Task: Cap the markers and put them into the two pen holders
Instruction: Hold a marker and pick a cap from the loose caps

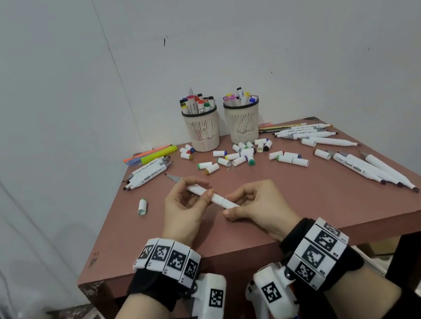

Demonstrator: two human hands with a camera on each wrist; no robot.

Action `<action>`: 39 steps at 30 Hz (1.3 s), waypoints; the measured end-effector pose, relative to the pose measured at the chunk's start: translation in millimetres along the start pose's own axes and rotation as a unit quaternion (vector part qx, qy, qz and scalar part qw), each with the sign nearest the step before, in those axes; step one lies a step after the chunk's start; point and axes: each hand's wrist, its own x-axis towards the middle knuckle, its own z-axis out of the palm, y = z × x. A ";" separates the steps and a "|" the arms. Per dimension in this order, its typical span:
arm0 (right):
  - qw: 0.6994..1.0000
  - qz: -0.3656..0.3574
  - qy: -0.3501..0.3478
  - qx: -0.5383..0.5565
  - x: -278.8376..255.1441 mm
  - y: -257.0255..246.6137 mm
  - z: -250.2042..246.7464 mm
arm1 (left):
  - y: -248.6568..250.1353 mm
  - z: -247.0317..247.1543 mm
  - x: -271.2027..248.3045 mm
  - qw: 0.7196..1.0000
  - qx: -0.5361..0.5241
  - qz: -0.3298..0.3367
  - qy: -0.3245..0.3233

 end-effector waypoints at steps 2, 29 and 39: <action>1.000 0.002 0.002 -0.002 0.7 0.4 0.2 | -1.0 -0.2 0.8 1.000 0.019 -0.005 -0.001; 0.995 -0.061 0.037 -0.063 -4.0 -47.6 -31.7 | 12.2 10.9 -6.3 0.999 0.041 -0.021 0.000; 0.834 -0.039 -0.016 -0.550 71.5 -100.8 -112.1 | 2.9 4.8 4.4 0.987 0.052 -0.066 0.138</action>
